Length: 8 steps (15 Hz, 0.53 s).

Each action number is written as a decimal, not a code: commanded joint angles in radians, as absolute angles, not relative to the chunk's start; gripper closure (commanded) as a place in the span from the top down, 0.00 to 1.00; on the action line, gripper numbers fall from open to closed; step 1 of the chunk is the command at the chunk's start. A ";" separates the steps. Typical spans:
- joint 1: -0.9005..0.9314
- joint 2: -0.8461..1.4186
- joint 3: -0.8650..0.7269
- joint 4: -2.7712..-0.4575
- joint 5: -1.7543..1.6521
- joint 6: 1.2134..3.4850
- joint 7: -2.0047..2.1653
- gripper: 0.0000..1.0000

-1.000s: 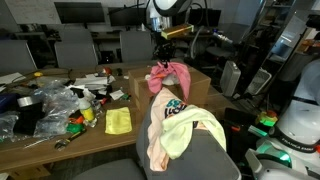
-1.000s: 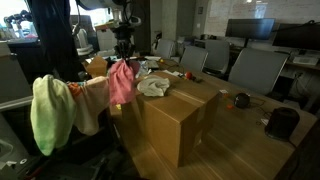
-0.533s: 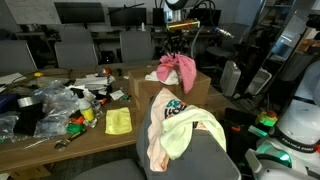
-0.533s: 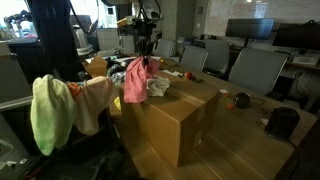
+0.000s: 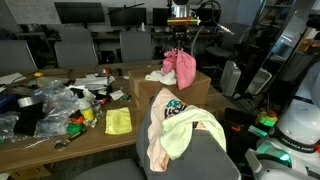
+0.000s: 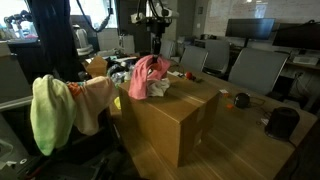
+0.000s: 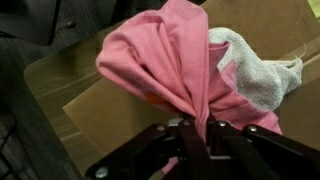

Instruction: Pick the clothes on the back rest of the chair and put them on the box

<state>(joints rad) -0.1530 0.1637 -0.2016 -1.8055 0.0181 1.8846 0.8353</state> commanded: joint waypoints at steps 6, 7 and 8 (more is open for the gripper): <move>-0.183 0.261 -0.214 -1.620 0.088 1.812 0.956 0.03; -0.187 0.274 -0.214 -1.609 0.097 1.804 0.950 0.03; -0.191 0.289 -0.211 -1.596 0.111 1.791 0.932 0.03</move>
<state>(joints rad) -0.1784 0.2300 -0.2098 -1.6796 0.0650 1.8444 0.9419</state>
